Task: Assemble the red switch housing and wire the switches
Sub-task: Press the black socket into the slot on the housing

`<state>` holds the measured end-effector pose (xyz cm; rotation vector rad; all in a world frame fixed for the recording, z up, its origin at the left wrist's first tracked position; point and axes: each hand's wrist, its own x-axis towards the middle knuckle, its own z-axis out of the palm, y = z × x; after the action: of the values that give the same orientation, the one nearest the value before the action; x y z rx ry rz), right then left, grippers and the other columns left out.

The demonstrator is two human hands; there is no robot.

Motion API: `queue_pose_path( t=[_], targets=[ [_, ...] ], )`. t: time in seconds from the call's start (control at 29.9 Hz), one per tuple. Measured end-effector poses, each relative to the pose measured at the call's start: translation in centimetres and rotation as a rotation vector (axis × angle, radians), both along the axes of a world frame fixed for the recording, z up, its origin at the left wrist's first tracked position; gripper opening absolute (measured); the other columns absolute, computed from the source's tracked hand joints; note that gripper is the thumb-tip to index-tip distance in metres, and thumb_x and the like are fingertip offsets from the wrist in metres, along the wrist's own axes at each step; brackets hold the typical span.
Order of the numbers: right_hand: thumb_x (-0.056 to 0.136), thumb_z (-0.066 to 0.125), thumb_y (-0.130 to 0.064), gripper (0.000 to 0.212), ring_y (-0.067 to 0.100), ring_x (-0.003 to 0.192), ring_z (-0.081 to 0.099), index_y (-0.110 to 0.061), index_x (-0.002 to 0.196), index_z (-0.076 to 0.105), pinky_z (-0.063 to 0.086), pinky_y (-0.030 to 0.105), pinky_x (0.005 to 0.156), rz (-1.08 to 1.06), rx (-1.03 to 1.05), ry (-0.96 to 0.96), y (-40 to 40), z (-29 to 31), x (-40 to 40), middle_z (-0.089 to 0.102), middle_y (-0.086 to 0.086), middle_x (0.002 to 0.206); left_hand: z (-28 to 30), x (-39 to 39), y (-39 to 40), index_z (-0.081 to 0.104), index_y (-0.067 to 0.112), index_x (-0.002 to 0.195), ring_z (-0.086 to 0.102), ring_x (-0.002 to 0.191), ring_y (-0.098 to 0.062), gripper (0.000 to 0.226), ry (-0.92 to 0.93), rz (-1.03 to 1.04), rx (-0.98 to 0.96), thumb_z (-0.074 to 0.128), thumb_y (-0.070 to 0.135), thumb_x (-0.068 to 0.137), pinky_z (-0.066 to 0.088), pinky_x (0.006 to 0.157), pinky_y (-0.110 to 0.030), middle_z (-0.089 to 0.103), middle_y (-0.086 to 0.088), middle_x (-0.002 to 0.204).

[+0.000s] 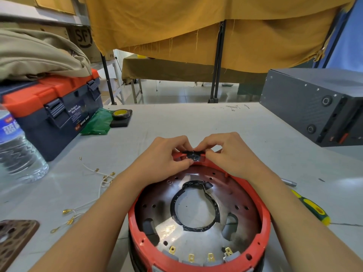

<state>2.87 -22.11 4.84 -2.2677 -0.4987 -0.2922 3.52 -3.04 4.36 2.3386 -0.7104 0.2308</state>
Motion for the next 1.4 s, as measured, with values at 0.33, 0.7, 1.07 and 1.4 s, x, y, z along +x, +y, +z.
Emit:
queue_pose_path(
  t=[0.33, 0.7, 1.07, 1.4],
  targets=[
    [0.079, 0.056, -0.001, 0.03, 0.008, 0.083, 0.064, -0.02, 0.09, 0.076, 0.046, 0.011, 0.074, -0.007, -0.043, 0.044, 0.01, 0.13, 0.13, 0.073, -0.004, 0.086, 0.08, 0.11, -0.05, 0.066, 0.021, 0.091, 0.065, 0.077, -0.014, 0.015, 0.016, 0.007, 0.001, 0.073, 0.021, 0.077, 0.05, 0.073, -0.026, 0.07, 0.002, 0.085],
    [0.08, 0.05, 0.003, 0.037, 0.02, 0.088, 0.068, -0.021, 0.092, 0.075, 0.049, 0.019, 0.079, 0.019, -0.062, 0.139, -0.1, 0.26, 0.34, 0.075, 0.004, 0.091, -0.02, 0.5, -0.04, 0.063, 0.019, 0.092, 0.061, 0.081, -0.014, 0.021, 0.041, -0.009, 0.066, 0.074, 0.024, 0.076, 0.047, 0.078, -0.028, 0.069, 0.002, 0.086],
    [0.082, 0.049, 0.0, 0.034, 0.026, 0.088, 0.066, -0.021, 0.093, 0.073, 0.049, 0.036, 0.084, 0.031, -0.157, 0.127, -0.11, 0.1, 0.49, 0.073, 0.012, 0.088, 0.08, 0.61, -0.25, 0.061, 0.017, 0.092, 0.058, 0.079, -0.015, 0.02, 0.052, -0.017, 0.096, 0.073, 0.02, 0.076, 0.045, 0.074, -0.024, 0.065, 0.003, 0.085],
    [0.081, 0.048, 0.0, 0.034, 0.023, 0.085, 0.066, -0.021, 0.093, 0.073, 0.05, 0.033, 0.081, 0.034, -0.182, 0.116, -0.15, -0.04, 0.64, 0.073, 0.01, 0.087, 0.16, 0.61, -0.34, 0.061, 0.017, 0.09, 0.059, 0.077, -0.017, 0.017, 0.039, -0.017, 0.133, 0.07, 0.014, 0.075, 0.046, 0.073, -0.029, 0.068, 0.001, 0.083]
  ],
)
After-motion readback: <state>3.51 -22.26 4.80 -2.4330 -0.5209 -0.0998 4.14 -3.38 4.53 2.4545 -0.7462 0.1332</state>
